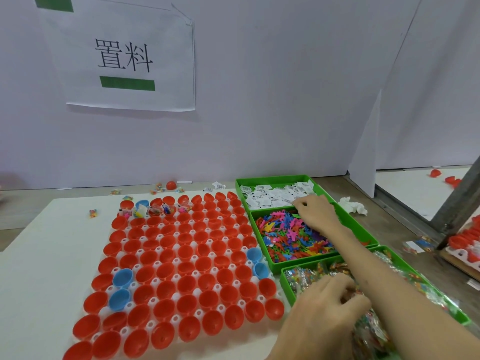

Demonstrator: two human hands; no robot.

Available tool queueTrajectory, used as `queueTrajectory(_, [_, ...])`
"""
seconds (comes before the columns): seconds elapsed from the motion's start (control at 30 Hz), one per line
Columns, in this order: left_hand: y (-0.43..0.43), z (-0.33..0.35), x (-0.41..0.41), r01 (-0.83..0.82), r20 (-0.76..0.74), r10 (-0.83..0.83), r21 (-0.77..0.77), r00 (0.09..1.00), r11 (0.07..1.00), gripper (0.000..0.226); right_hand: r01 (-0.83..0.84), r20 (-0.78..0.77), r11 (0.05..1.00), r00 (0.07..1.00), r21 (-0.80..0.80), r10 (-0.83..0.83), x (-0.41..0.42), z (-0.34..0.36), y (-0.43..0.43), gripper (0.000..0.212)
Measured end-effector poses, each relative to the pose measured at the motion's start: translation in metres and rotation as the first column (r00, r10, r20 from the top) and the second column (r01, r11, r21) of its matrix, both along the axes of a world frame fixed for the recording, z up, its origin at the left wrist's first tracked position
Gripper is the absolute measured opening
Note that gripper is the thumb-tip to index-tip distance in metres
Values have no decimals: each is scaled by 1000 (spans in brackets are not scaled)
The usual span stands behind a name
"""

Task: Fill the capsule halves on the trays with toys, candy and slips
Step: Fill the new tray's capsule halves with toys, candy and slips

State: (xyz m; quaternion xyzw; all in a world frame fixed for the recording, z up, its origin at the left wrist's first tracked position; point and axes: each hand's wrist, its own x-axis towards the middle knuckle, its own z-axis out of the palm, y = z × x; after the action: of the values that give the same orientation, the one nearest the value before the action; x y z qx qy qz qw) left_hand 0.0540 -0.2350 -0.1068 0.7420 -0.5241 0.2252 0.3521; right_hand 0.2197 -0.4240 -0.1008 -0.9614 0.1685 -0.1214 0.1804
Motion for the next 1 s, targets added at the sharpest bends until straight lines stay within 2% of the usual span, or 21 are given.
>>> queueTrajectory(0.2, [2, 2, 3, 12, 27, -11, -42, 1000, 999, 15, -27, 187, 984, 982, 177, -7, -7, -2, -4, 18])
queueTrajectory(0.37, [2, 2, 1, 8, 23, -7, -68, 1000, 998, 18, -21, 236, 970, 971, 241, -38, -11, 0, -7, 18])
queueTrajectory(0.53, [2, -2, 2, -46, 19, 50, -186, 999, 981, 22, -20, 337, 912, 933, 409, -130, -23, 20, -12, 15])
queueTrajectory(0.6, [1, -3, 1, -63, -47, 53, -258, 997, 964, 23, -33, 352, 881, 923, 472, -154, -33, 35, -12, 14])
queueTrajectory(0.67, [2, 3, -3, -82, -238, -9, -367, 971, 927, 27, -87, 339, 781, 926, 619, -166, -50, 49, -11, 13])
queueTrajectory(0.7, [2, 6, -6, -108, -376, -76, -445, 924, 889, 30, -135, 337, 703, 929, 698, -156, -63, 55, -8, 14])
queueTrajectory(0.73, [1, 9, -9, -152, -520, -172, -523, 837, 839, 34, -192, 346, 623, 929, 758, -135, -78, 58, -3, 15])
queueTrajectory(0.8, [-1, 13, -13, -248, -707, -377, -610, 598, 752, 36, -291, 375, 487, 923, 823, -82, -113, 60, 8, 15])
queueTrajectory(0.83, [-2, 13, -14, -278, -738, -439, -626, 512, 728, 35, -323, 388, 433, 919, 841, -67, -131, 58, 13, 15])
queueTrajectory(0.9, [-2, 13, -17, -293, -769, -494, -621, 406, 727, 33, -369, 412, 336, 909, 866, -61, -160, 52, 23, 19])
queueTrajectory(1.0, [-2, 13, -19, -287, -797, -494, -592, 349, 753, 31, -427, 449, 192, 889, 884, -87, -184, 40, 36, 11])
